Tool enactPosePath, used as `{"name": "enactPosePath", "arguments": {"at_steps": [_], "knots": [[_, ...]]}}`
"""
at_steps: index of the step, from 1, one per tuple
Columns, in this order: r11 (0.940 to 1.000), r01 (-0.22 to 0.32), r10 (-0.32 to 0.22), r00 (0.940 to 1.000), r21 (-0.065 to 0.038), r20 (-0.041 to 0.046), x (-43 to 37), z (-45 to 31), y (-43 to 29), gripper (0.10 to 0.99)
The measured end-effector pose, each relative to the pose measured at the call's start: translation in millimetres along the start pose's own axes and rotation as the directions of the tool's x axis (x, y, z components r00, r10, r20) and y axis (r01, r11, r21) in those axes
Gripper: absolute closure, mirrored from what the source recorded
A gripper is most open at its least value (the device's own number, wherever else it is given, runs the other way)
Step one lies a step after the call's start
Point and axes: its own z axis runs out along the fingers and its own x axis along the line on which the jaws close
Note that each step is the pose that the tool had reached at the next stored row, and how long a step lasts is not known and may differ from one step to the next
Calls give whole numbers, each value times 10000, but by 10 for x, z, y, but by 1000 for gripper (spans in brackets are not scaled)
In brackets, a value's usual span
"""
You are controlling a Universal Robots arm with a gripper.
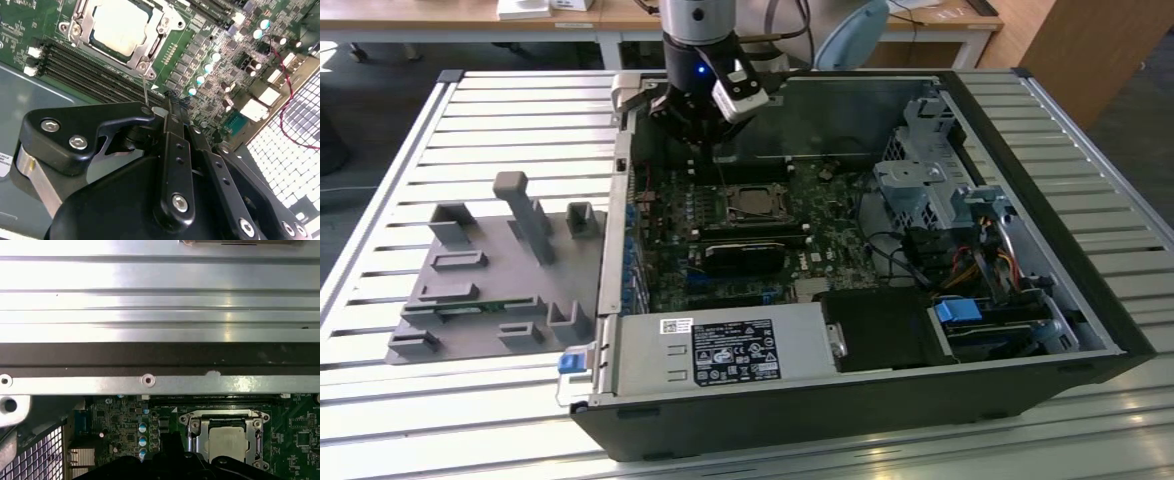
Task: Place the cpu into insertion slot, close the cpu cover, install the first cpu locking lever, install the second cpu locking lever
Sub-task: 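Install the first cpu locking lever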
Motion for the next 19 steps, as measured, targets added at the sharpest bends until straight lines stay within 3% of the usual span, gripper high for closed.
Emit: {"name": "enactPosePath", "arguments": {"at_steps": [10, 19], "knots": [[10000, 0, 0, 10000, 0, 0, -17, 5, 34, 980], [10000, 0, 0, 10000, 0, -1, -103, 10, 38, 980]]}}
